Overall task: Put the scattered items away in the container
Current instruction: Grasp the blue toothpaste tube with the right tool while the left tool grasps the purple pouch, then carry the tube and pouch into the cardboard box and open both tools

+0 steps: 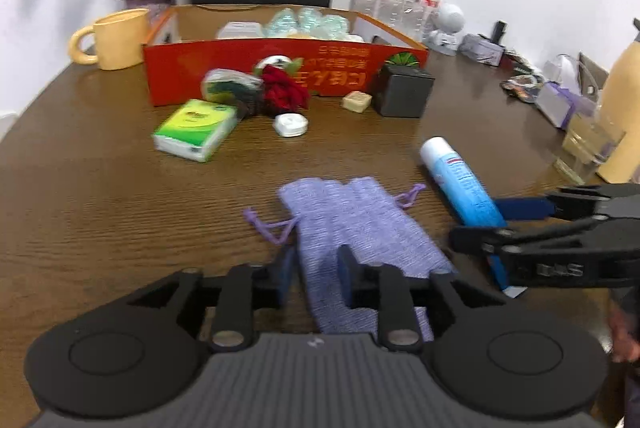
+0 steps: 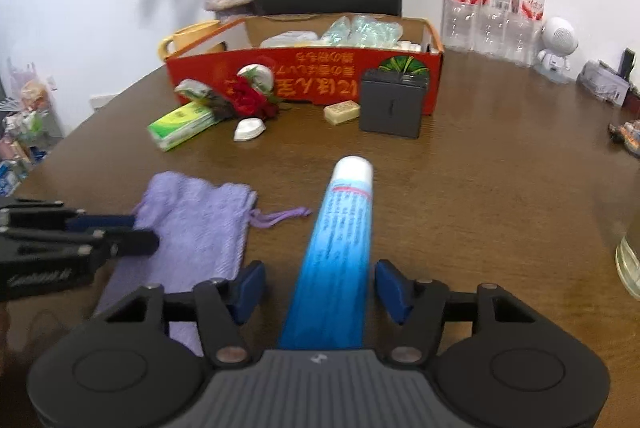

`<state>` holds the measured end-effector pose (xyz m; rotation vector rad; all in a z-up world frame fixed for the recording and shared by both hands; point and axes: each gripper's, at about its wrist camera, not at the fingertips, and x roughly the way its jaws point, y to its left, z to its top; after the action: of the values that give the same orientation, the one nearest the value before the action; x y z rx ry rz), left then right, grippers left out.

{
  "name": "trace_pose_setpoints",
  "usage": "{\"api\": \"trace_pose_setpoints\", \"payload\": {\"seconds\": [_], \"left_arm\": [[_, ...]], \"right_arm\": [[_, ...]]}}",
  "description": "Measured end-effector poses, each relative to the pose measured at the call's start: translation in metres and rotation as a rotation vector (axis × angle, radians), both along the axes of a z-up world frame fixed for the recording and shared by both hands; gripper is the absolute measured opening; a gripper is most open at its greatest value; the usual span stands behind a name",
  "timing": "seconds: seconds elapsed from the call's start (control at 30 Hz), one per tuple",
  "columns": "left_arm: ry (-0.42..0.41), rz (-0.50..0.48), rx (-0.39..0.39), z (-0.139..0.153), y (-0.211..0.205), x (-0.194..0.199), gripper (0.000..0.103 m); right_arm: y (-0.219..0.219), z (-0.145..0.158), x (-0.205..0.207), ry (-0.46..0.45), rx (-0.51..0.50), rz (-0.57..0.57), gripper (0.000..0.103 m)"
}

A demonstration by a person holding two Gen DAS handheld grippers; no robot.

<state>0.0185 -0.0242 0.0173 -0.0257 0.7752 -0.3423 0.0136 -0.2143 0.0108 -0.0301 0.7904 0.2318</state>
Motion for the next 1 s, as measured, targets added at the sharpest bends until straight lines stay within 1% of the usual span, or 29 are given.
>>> {"api": "trace_pose_setpoints", "payload": {"seconds": [0.03,0.07,0.1,0.13,0.17,0.2,0.3,0.37,0.47,0.6,0.63,0.7,0.83,0.87,0.93,1.0], "left_arm": [[0.002,-0.01,-0.015,-0.001,-0.002,0.002,0.039],[0.0,-0.017,-0.023,-0.002,-0.004,0.003,0.042],[-0.009,-0.022,-0.021,-0.003,-0.007,0.004,0.042],[-0.017,-0.027,-0.018,-0.004,-0.009,0.004,0.037],[-0.023,-0.036,-0.015,-0.005,-0.012,0.005,0.015],[-0.022,-0.046,-0.017,-0.006,-0.015,0.006,0.007],[-0.014,-0.063,-0.041,-0.005,-0.016,0.008,0.002],[-0.035,-0.058,-0.048,0.002,-0.011,0.006,0.002],[-0.1,-0.04,-0.089,0.028,0.007,0.003,0.002],[-0.189,-0.022,-0.118,0.066,0.031,0.014,0.002],[-0.206,-0.023,-0.116,0.076,0.035,0.022,0.002],[-0.225,-0.032,-0.098,0.094,0.038,0.052,0.002],[-0.263,-0.05,-0.061,0.13,0.044,0.113,0.002],[-0.264,-0.055,-0.049,0.138,0.045,0.131,0.002],[-0.232,-0.053,-0.034,0.147,0.049,0.177,0.002],[-0.192,-0.047,0.011,0.139,0.049,0.214,0.002]], "right_arm": [[-0.001,0.0,0.001,-0.004,0.001,-0.003,0.053],[-0.001,0.0,0.003,-0.007,0.003,-0.007,0.041],[-0.002,0.0,0.004,-0.011,0.004,-0.01,0.037],[-0.002,0.0,0.005,-0.014,0.005,-0.013,0.036],[-0.003,0.0,0.007,-0.018,0.008,-0.017,0.035],[-0.004,-0.001,0.006,-0.02,0.027,-0.021,0.035],[-0.003,0.0,0.004,-0.024,0.069,-0.02,0.035],[-0.006,0.004,0.002,-0.025,0.107,-0.029,0.034],[-0.012,0.02,0.002,-0.057,0.163,-0.036,0.034],[-0.014,0.049,0.011,-0.114,0.192,-0.024,0.034],[-0.014,0.057,0.016,-0.126,0.193,-0.014,0.034],[-0.013,0.072,0.031,-0.151,0.192,-0.004,0.034],[-0.008,0.103,0.084,-0.223,0.114,-0.014,0.034],[-0.01,0.107,0.1,-0.222,0.097,-0.027,0.034],[-0.013,0.112,0.138,-0.21,0.062,-0.052,0.034],[-0.016,0.11,0.178,-0.182,0.02,-0.072,0.034]]}}
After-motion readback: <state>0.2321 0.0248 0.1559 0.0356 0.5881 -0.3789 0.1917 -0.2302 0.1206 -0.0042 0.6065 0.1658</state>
